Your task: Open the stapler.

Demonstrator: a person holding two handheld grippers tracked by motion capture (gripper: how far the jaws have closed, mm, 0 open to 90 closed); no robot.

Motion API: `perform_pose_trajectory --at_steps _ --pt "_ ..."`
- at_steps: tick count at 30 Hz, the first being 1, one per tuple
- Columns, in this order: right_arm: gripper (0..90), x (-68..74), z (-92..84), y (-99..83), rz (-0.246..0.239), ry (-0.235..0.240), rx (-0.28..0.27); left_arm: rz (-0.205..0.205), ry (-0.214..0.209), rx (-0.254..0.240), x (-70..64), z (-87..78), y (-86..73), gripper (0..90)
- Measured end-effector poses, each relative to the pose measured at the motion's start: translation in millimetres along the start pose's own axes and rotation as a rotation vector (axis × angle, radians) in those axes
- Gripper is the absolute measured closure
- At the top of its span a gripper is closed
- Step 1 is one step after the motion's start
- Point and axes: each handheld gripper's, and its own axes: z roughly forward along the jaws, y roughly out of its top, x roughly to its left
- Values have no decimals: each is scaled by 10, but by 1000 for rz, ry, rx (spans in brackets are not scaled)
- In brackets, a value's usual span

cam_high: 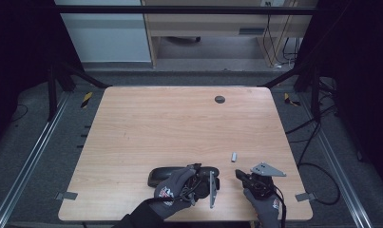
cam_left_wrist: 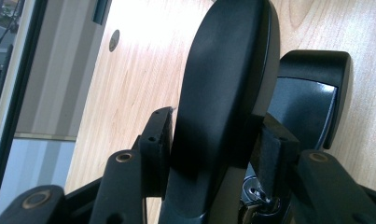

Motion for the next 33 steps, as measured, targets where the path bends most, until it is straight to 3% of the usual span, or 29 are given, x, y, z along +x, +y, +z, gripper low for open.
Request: perform_pose_trajectory --at_steps 33 --pt "900 265 136 -26 -13 96 9 6 51 -21 -66 2 -26 533"
